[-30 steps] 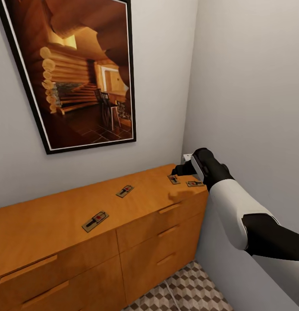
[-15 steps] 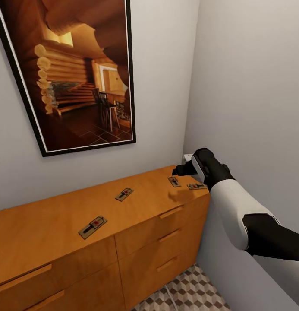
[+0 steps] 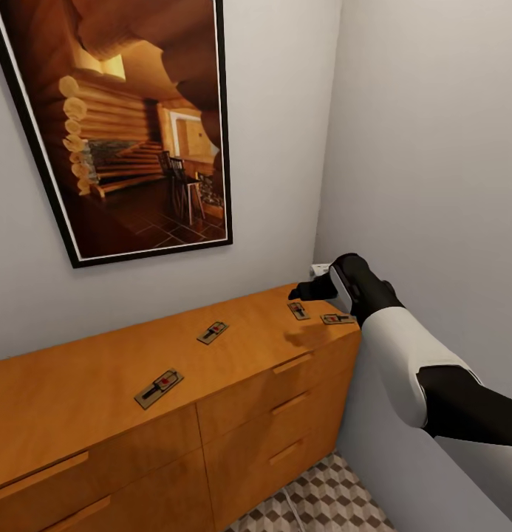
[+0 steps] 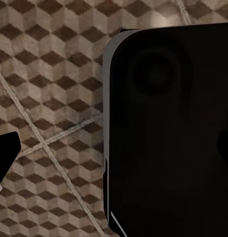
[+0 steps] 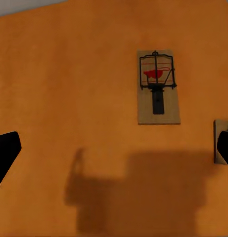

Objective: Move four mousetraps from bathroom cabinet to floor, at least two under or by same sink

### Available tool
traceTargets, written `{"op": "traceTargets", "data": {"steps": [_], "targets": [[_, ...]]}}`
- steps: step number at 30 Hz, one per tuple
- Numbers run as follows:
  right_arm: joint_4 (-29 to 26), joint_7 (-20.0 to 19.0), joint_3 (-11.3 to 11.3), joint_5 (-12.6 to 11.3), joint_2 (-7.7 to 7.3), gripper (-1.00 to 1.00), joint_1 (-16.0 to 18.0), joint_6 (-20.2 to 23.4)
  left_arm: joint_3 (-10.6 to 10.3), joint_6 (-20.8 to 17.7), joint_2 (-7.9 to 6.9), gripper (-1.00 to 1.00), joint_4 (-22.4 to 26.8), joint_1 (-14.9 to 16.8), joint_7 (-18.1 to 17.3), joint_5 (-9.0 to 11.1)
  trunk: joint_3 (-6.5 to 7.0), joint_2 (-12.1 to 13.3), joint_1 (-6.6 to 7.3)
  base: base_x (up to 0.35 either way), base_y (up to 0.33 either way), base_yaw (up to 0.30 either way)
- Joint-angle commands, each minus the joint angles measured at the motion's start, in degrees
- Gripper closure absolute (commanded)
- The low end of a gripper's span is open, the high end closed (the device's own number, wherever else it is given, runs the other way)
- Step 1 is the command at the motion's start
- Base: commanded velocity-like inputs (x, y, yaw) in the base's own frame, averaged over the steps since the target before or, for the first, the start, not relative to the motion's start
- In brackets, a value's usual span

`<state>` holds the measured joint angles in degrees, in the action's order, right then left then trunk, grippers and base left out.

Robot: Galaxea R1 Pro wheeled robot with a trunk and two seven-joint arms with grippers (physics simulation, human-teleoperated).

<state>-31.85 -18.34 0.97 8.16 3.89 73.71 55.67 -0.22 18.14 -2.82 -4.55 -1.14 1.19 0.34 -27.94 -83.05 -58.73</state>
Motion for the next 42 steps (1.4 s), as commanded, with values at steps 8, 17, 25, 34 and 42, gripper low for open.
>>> {"op": "traceTargets", "data": {"steps": [8, 17, 25, 34, 42], "targets": [[-0.06, -1.48, 0.08, 0.63, -0.18, -1.0, 0.03, 0.15, -0.04, 0.31, 0.0, -1.0, -0.1, 0.0, 0.12, 0.01, -0.05, -0.03, 0.0, 0.0, 0.0, 0.0], [-0.06, -1.61, 0.08, 0.59, -0.21, -1.0, 0.03, 0.06, -0.04, 0.31, 0.0, -1.0, -0.1, -0.04, 0.14, 0.01, -0.05, -0.03, 0.0, 0.0, -0.016, 0.0], [-0.01, -1.61, 0.16, 0.63, -0.22, -1.0, 0.03, 0.06, -0.04, 0.31, -0.04, -1.0, -0.1, -0.06, 0.15, 0.01, -0.05, -0.03, 0.0, 0.0, -0.079, 0.0], [0.09, -1.61, 0.33, 0.71, -0.18, -1.0, 0.03, 0.06, -0.04, 0.32, -0.07, -1.0, -0.1, -0.09, 0.13, 0.01, -0.05, -0.03, 0.0, 0.0, -0.008, 0.0], [0.52, -1.46, 0.6, 0.83, -0.1, -1.0, 0.03, 0.06, -0.04, 0.33, -0.08, -1.0, -0.1, -0.09, 0.12, 0.01, -0.05, -0.03, 0.0, 0.0, 0.0, 0.0]]}}
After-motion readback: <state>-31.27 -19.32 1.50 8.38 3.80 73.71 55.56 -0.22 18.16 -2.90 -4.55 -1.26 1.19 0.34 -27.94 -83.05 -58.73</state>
